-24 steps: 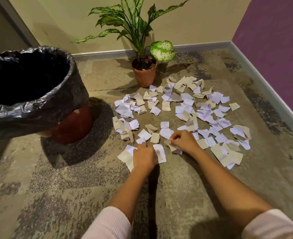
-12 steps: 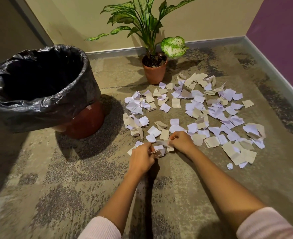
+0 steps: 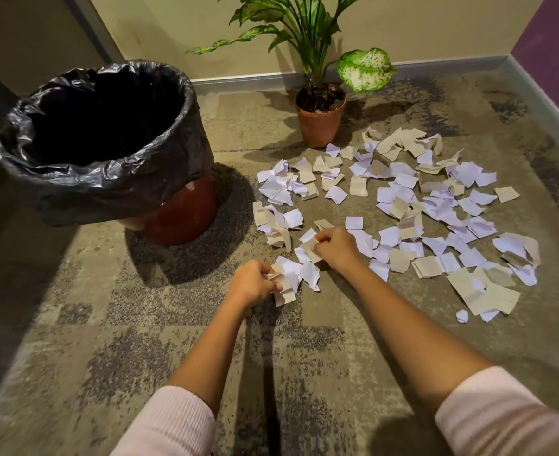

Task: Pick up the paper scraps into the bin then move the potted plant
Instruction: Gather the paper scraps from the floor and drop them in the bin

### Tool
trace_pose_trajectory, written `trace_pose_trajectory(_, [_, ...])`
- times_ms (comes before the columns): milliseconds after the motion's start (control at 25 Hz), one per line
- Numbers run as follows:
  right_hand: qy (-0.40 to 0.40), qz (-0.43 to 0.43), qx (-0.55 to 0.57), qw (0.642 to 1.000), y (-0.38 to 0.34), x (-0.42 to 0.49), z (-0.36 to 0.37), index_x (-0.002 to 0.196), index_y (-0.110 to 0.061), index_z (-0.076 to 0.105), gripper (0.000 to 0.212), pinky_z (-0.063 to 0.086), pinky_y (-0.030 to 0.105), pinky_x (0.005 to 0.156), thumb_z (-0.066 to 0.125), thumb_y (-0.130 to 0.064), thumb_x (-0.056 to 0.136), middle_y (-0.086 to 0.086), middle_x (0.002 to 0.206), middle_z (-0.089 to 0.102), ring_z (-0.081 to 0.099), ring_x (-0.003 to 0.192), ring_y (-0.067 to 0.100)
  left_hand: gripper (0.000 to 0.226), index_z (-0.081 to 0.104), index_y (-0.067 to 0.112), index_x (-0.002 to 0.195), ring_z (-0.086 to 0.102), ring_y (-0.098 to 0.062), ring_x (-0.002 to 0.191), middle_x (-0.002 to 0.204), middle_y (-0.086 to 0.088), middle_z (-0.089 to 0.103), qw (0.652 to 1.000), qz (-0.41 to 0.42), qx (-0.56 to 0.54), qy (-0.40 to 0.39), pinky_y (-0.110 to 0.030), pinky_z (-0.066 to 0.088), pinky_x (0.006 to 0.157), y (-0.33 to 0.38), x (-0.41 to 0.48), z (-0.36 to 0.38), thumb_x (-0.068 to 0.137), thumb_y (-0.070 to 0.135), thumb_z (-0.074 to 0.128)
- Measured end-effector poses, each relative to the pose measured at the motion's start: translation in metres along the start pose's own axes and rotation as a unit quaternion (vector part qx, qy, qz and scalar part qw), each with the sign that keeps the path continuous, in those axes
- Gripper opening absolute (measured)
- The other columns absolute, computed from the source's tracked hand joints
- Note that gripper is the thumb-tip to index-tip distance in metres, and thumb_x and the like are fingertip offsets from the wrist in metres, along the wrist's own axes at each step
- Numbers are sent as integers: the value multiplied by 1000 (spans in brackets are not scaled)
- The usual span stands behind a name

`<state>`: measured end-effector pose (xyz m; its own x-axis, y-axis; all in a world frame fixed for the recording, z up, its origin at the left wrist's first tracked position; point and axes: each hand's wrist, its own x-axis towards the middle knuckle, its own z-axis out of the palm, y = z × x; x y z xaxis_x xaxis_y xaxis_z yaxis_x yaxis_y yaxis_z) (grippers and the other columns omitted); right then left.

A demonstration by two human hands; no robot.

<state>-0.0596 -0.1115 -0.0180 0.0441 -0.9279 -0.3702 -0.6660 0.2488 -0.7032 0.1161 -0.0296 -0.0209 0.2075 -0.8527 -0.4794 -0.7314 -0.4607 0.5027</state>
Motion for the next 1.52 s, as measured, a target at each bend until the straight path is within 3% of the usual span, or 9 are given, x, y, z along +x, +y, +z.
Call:
trace_pose_trajectory(160, [-68,-75,-148,984,-10,2,17,84,-16,72,13,52,34,79,61,-8,84,7,110,66,56,100,22,23,72,16,87,34,-26,128,142,-2,41,992,64,110,1,-44,38,105,2,4,-2,73,31,81])
trace_pose_trajectory(280, [-80,-144,-266,950,-8,0,25,98,-8,70,18,51,44,89,57,-5,85,7,122,55,42,123,27,11,71,15,81,31,-28,135,155,3,28,970,137,198,-28,-44,38,107,11,5,-2,77,23,76])
trace_pose_trajectory(440, [-64,-140,-211,965,-5,1,24,100,-17,73,23,52,36,78,57,-7,85,14,109,60,60,99,32,14,71,10,92,36,-29,129,147,-4,38,949,165,267,-38,-37,41,100,21,5,1,82,13,61])
trace_pose_trajectory(680, [5,-97,-27,995,1,-5,-8,113,-23,64,32,47,29,69,61,-7,85,0,94,59,58,84,20,31,59,20,106,56,-21,91,106,-3,54,966,154,209,-16,-30,40,66,20,1,3,80,4,61])
trace_pose_trajectory(840, [-104,26,-22,994,-1,-5,-15,111,-12,68,30,44,27,73,70,-8,81,8,106,64,57,88,19,54,44,17,125,63,-24,92,106,-8,64,989,71,125,-27,-39,55,77,17,-1,-1,78,5,67])
trace_pose_trajectory(1080, [-173,-16,-99,980,-8,-22,7,139,-15,49,65,44,26,83,69,-4,78,6,136,57,59,115,25,22,70,9,101,65,-22,91,99,-7,70,993,44,104,-43,-34,51,75,13,-9,-6,80,5,65])
trace_pose_trajectory(1200, [-159,-45,-155,974,-11,-24,15,120,-11,64,41,47,28,80,69,-6,79,11,121,66,62,107,26,15,61,15,74,67,-26,95,85,-5,66,994,52,89,-33,-40,55,81,6,-12,-3,79,1,62])
trace_pose_trajectory(1360, [-123,-32,-123,984,-8,-24,4,102,-11,70,23,44,27,76,73,-16,80,8,108,69,62,96,23,28,65,7,113,65,-24,100,104,-9,69,997,35,63,-3,-37,52,90,1,-12,0,86,8,66])
trace_pose_trajectory(1520, [-155,-6,-90,984,-4,-26,-20,102,-6,70,21,44,27,69,70,-14,83,9,94,63,56,88,21,14,53,18,76,59,-23,80,83,-4,62,996,21,77,33,-35,48,69,5,-10,-7,85,7,56])
